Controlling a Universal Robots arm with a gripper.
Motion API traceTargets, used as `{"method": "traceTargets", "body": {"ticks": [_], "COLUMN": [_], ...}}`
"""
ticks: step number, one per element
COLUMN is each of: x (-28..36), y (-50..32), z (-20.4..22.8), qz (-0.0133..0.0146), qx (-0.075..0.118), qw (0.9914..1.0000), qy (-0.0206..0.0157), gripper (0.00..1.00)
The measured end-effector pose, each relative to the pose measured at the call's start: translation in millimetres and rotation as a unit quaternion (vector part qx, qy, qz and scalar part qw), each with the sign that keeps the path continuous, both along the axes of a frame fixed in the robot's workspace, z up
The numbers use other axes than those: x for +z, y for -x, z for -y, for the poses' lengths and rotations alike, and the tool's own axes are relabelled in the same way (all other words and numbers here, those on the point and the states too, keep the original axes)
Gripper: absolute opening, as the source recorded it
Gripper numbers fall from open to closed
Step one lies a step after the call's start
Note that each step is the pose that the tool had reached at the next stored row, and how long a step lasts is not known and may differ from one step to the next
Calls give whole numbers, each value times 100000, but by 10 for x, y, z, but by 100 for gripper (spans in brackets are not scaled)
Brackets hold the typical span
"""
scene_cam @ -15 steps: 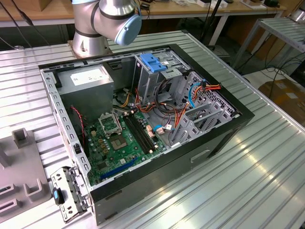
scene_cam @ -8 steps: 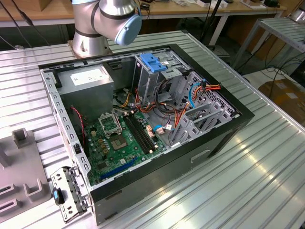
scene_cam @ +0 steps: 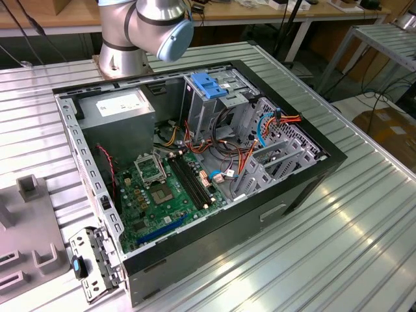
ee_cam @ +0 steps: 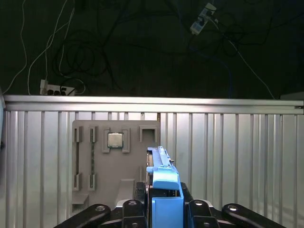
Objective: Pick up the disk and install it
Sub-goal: 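Pick up the disk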
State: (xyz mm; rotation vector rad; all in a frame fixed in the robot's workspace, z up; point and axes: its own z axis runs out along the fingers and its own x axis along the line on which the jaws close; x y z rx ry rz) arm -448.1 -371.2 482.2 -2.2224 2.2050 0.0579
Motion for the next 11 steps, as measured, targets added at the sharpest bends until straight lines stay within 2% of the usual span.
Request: {"method": "traceTargets", "body": {"ticks": [6,11], "x": [0,0], "y": [-99,-109], "z": [0,0], "qz": [-2,1], "qx": [-1,-3], "qw": [100000,100000], "qy": [2,1], "gripper": [37,37]}}
